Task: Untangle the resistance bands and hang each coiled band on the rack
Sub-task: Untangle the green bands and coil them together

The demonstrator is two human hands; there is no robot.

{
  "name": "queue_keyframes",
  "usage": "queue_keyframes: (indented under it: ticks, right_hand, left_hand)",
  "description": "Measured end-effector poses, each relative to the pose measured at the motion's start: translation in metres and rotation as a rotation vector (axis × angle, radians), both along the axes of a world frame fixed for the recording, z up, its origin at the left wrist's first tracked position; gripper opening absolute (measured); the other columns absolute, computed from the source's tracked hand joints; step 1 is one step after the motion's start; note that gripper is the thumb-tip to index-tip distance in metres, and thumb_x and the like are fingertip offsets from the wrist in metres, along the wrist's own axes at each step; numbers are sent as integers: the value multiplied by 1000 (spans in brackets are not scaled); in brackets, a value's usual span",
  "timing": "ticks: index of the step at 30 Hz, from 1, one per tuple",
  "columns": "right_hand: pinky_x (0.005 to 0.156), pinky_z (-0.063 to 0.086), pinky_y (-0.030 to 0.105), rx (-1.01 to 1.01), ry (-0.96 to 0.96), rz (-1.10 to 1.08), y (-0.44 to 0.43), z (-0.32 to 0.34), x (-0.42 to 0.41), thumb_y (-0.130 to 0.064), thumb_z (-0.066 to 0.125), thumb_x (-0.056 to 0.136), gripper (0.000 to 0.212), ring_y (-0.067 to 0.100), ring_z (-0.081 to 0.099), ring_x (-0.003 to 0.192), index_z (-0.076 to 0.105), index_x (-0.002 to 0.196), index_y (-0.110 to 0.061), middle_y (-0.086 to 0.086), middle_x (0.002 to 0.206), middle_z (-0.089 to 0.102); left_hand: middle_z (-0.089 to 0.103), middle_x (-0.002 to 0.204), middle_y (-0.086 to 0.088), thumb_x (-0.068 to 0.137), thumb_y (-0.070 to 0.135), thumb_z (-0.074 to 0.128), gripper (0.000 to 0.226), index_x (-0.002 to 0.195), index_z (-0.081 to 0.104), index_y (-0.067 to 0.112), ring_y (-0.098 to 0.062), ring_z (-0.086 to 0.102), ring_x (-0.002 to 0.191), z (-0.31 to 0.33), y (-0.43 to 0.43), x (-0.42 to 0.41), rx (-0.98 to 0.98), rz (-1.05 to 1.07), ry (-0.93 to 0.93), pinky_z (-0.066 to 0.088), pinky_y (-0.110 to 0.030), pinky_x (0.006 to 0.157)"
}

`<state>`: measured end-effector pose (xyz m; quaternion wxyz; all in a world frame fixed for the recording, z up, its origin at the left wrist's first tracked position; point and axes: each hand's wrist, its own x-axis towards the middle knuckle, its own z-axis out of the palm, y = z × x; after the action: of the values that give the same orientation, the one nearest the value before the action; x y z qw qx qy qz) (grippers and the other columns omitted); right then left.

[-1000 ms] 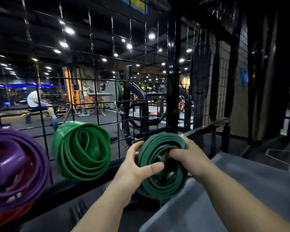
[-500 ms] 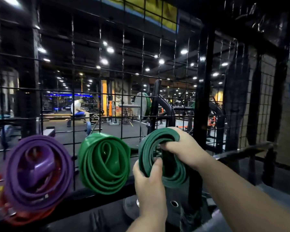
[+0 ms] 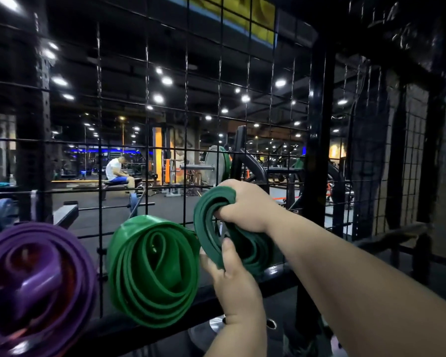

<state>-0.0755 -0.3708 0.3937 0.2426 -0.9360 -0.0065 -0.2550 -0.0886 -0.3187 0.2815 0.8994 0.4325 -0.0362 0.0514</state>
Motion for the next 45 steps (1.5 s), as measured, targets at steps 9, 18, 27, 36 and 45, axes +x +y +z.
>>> queue_keyframes:
  ticks: [9,18,27,36,45]
  right_hand:
    - [90,52,40,198,16,-48,-28,-30,15,-42,64,56,54,17,64,95,59,107,-25,-3,98,69]
    - [85,57,41,671,102,192,-45,-51,20,-20,81,47,77,24,69,89,56,120,-10,17,104,70]
    - [93,51,48,735,29,285,-62,-57,12,-3,69,61,59,29,66,95,58,119,-7,24,110,68]
    - [91,52,47,811,60,366,-68,-63,16,1,64,60,59,29,66,95,60,118,-12,19,106,68]
    - [91,50,51,738,217,430,-60,-49,16,2,57,59,49,33,63,90,63,107,-1,18,96,67]
  left_hand:
    - [52,138,-12,97,40,47,57,145,38,10,-32,51,125,-18,1,16,155,-19,-8,40,-29,83]
    - [53,126,3,58,68,50,78,129,45,36,-23,51,116,-20,3,25,177,29,6,40,-42,103]
    - [64,114,7,70,48,69,52,115,43,56,-13,61,105,-22,2,27,149,-19,-69,47,-45,98]
    - [68,110,4,62,42,76,50,95,48,68,-19,66,103,-25,-1,32,59,-74,-71,50,-50,96]
    - [70,112,2,54,35,83,74,123,57,36,-17,67,106,-25,4,31,-180,-146,-204,48,-54,98]
